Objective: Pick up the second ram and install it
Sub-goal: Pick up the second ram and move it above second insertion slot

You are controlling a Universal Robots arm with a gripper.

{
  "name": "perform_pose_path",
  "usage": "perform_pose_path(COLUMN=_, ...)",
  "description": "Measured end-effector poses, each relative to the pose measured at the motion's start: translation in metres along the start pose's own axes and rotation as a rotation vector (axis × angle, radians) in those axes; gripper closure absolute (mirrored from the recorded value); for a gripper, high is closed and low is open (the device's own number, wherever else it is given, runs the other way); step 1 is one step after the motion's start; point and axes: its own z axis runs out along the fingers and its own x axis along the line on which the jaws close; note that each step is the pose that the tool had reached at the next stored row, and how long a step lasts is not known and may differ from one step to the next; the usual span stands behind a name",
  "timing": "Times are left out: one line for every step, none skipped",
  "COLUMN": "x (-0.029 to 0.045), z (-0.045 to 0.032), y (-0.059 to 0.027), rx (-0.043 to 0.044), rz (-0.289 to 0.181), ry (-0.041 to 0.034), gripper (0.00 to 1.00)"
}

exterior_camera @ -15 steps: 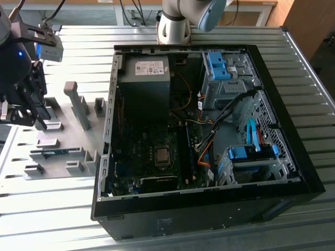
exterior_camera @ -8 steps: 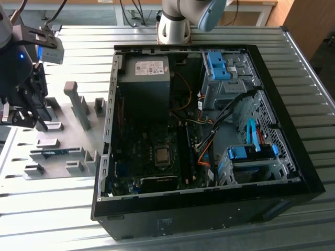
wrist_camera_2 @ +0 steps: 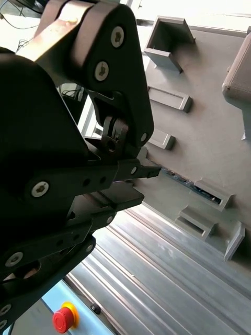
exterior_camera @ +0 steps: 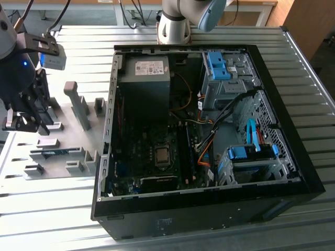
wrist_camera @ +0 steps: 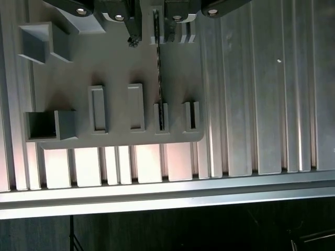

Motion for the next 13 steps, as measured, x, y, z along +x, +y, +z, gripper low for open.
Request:
perform_pose_path(x=0.0002, z=0.0009, y=0.0, rx=0.0, rz=0.0, ry=0.0, gripper=0.69)
perform_pose_path(x=0.0003, z=0.0019, y=0.0, rx=0.0, rz=0.0, ry=0.0, gripper=0.69)
perform_pose_path(x=0.0005, z=0.0029, y=0.0, rx=0.0, rz=0.0, ry=0.0, gripper=0.69)
perform_pose_path(x=0.0006, z=0.004, y=0.0, rx=0.0, rz=0.0, ry=0.0001, gripper=0.69)
perform_pose_path(x=0.0007, z=0.0053, y=0.0001, rx=0.0, rz=0.0, ry=0.0, gripper=0.69)
perform_pose_path(x=0.0009, z=0.0065, y=0.0005, rx=0.0, rz=0.0, ry=0.0, gripper=0.69)
perform_pose_path(x=0.0011, z=0.0077, y=0.001, rx=-0.0002, rz=0.0, ry=0.0001, gripper=0.69)
perform_pose_path(x=0.0013, z=0.009, y=0.0017, rx=0.0, rz=0.0, ry=0.0, gripper=0.69)
perform_pose_path(x=0.0015, z=0.0099, y=0.0025, rx=-0.0001, rz=0.0, ry=0.0001, gripper=0.69)
perform_pose_path(x=0.0016, z=0.011, y=0.0033, rx=0.0002, rz=0.0, ry=0.0, gripper=0.69)
perform_pose_path(x=0.0019, z=0.0122, y=0.0042, rx=0.0006, rz=0.0, ry=0.0, gripper=0.69)
perform_pose_path(x=0.002, z=0.0133, y=0.005, rx=0.0009, rz=0.0, ry=-0.0001, gripper=0.69)
perform_pose_path(x=0.0021, z=0.0147, y=0.0057, rx=0.0011, rz=0.0, ry=-0.0002, gripper=0.69)
